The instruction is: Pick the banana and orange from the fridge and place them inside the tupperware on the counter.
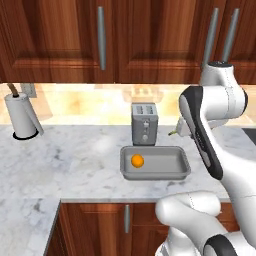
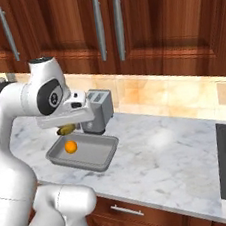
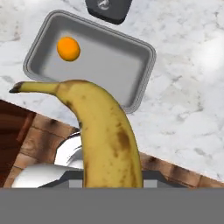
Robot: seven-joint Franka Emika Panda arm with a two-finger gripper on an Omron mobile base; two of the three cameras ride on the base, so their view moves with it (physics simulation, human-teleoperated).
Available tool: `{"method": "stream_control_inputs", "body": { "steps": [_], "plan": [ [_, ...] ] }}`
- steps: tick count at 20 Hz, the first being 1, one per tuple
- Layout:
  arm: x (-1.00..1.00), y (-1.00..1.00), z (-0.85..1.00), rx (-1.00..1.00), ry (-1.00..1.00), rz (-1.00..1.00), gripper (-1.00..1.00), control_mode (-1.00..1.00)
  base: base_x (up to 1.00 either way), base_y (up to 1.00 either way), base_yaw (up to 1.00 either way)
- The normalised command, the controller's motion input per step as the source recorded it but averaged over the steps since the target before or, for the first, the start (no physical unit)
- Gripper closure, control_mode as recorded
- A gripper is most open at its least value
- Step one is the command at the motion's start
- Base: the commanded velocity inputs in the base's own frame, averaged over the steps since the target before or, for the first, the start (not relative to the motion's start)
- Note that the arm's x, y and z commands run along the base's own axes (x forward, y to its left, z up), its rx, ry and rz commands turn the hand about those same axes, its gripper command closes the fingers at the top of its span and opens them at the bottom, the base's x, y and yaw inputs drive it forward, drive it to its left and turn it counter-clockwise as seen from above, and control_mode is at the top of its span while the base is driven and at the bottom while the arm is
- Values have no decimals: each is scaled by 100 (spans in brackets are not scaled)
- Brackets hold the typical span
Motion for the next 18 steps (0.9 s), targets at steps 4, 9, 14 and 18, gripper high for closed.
{"method": "stream_control_inputs", "body": {
  "steps": [4, 9, 14, 18],
  "plan": [
    [39, 0, -63, 0, 25, 100, 100, -100, 0, 0, 0],
    [46, 0, -63, 0, 5, 83, 100, -100, 0, 0, 0],
    [68, 0, -66, 0, 0, 60, 100, -100, 0, 0, 0],
    [75, 0, -71, 0, 0, 33, 100, -100, 0, 0, 0]
  ]
}}
